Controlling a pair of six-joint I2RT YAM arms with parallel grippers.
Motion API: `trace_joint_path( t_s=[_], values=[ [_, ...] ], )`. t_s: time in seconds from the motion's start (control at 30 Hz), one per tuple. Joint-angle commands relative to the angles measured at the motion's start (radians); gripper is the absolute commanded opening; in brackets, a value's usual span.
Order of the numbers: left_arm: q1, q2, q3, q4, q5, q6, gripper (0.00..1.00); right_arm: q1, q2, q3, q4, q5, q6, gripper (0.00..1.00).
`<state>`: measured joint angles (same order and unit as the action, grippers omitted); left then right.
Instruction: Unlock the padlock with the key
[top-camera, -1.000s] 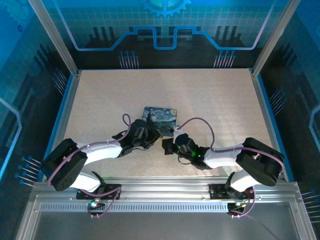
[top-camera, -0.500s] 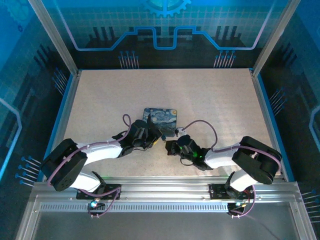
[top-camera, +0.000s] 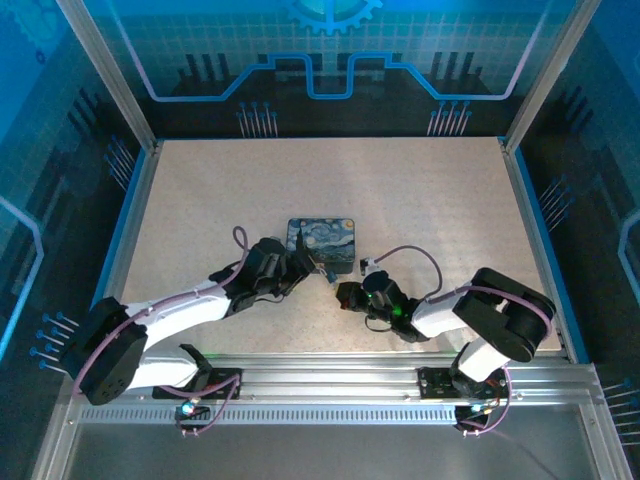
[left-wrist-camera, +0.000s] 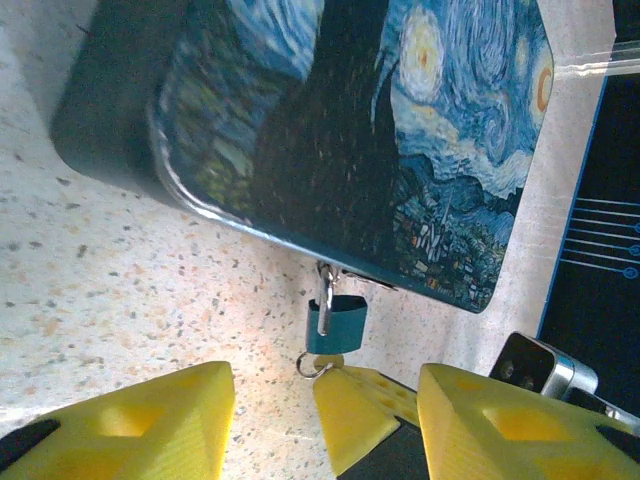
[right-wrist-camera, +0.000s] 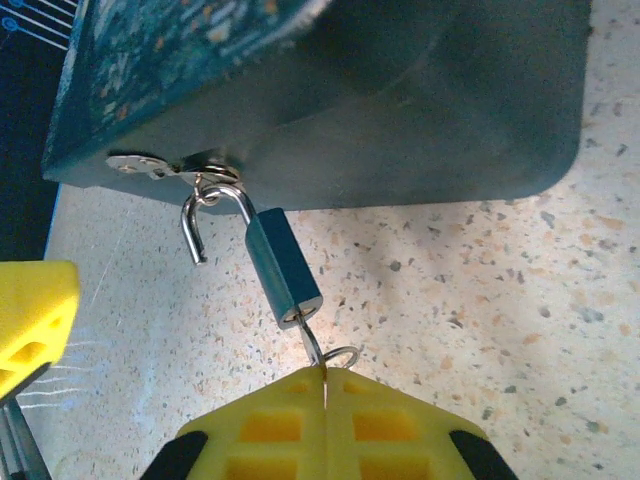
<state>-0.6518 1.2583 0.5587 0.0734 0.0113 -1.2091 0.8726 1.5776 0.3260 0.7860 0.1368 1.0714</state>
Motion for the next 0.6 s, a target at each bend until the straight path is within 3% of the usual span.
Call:
trace_joint_path(
  t_s=[0.0,0.37,0.57],
  values=[
    [0.021,-0.046,0.014,-0.081,-0.031,0.055,0.54,-0.022,0.030,-0.015,0.060,-0.028,0.042,0.01],
    [0.077,-0.097,0.012,-0.153,-0.022,0.103,0.58,-0.027,0.059,-0.010,0.078,-0.044,0.047,0.02],
    [0.125,-0.115,0.012,-0.186,-0.006,0.138,0.62,-0.027,0.050,-0.016,0.075,-0.040,0.045,0.10]
  ],
)
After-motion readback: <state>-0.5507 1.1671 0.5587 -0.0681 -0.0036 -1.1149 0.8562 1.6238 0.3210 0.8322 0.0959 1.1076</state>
